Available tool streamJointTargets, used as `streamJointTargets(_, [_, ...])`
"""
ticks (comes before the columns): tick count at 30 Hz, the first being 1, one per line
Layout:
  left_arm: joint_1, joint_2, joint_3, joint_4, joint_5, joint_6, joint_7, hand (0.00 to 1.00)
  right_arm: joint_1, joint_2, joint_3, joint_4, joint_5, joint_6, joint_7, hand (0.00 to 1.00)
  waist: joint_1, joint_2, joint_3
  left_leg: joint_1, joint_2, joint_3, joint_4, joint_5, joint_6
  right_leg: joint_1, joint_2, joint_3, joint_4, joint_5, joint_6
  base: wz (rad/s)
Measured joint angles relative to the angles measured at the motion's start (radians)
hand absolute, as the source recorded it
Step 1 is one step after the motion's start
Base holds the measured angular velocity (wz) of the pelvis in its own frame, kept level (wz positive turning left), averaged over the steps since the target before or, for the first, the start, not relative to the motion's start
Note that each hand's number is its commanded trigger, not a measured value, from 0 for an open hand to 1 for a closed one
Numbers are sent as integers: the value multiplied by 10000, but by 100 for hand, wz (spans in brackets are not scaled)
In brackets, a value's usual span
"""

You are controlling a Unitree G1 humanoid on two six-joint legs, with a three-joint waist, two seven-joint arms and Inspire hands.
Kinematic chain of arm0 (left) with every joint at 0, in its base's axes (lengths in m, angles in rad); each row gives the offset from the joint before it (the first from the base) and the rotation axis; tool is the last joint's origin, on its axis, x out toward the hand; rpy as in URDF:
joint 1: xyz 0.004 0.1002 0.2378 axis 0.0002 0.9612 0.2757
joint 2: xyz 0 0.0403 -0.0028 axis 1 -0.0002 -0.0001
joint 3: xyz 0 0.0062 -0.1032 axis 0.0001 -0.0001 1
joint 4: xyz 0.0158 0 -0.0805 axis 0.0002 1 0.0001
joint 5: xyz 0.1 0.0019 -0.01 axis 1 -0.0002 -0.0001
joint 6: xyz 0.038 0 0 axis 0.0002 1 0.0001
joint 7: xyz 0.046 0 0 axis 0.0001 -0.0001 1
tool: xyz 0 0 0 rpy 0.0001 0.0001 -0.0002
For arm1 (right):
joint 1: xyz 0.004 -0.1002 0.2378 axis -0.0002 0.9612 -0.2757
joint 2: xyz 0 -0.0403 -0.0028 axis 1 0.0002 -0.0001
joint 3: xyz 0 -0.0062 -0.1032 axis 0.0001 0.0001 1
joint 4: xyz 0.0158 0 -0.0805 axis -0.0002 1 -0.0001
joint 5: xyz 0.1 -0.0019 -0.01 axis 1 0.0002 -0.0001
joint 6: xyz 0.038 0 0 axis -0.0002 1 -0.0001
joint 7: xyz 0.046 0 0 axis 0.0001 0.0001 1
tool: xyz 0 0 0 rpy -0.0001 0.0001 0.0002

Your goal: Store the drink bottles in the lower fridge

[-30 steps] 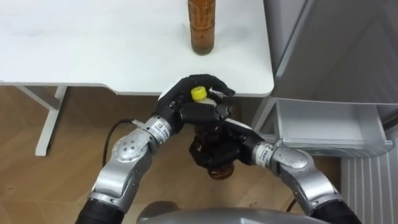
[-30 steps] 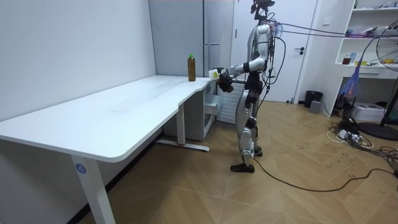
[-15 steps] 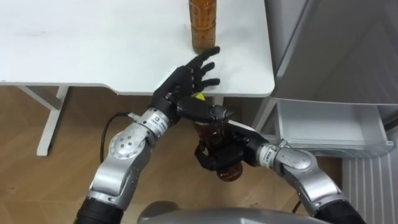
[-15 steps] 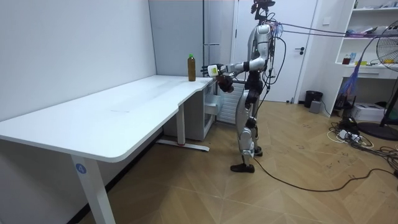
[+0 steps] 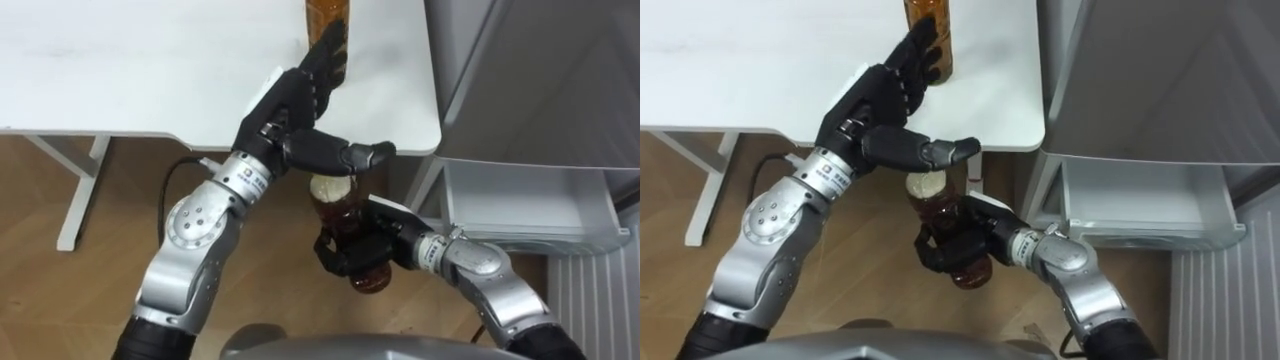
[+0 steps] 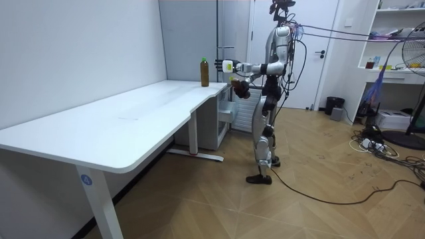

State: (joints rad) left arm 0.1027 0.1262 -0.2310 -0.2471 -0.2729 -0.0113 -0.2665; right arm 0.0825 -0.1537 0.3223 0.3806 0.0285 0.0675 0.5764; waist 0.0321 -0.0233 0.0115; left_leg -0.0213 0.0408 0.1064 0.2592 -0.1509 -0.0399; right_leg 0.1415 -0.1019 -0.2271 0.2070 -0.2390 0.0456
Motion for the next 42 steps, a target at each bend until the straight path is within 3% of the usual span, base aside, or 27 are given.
streamJointTargets(7, [-28,-6,135,-413,-1,-240,430,0,313,-18,8,-1,3,0,-8,100,16,40,-13,129,1,4,-21,0,0,115,2,16,-15,0,0,0])
streamJointTargets(11, [-28,7,610,-866,18,-254,460,0,458,-131,-28,-2,-304,0,14,100,30,90,-21,129,2,7,-21,-6,5,108,3,30,-19,-1,0,0])
streamJointTargets(19, [-26,-35,1521,-1506,28,-851,1315,0,611,-183,-566,-3,-458,-4,-62,100,57,335,-16,187,-6,0,-48,-5,6,172,9,45,-47,-1,1,0])
streamJointTargets(25, [-23,-2,2011,-1656,89,-1406,2596,0,804,-185,-973,-56,-473,-30,-92,100,376,258,-5,142,-22,-3,-79,-3,3,186,25,69,-220,-6,5,0])
streamJointTargets(34, [-23,2,3791,-1654,279,-2295,5267,0,1369,-205,-1397,-23,-531,-454,-603,100,835,213,7,210,-115,-253,-83,-4,2,450,14,-136,-385,-4,2,8])
streamJointTargets(37, [65,2,4138,-1555,283,-2341,5884,0,1677,-250,-1580,-2,-559,-453,-691,100,1029,197,34,369,-146,-266,-209,-3,1,577,-13,-192,-402,-6,6,3])
streamJointTargets(42, [377,1,4575,-331,285,-2287,7214,0,1906,-306,-1588,77,-742,-229,-970,100,1138,265,37,398,-162,-290,-178,-4,3,656,-22,-219,-439,-32,45,0])
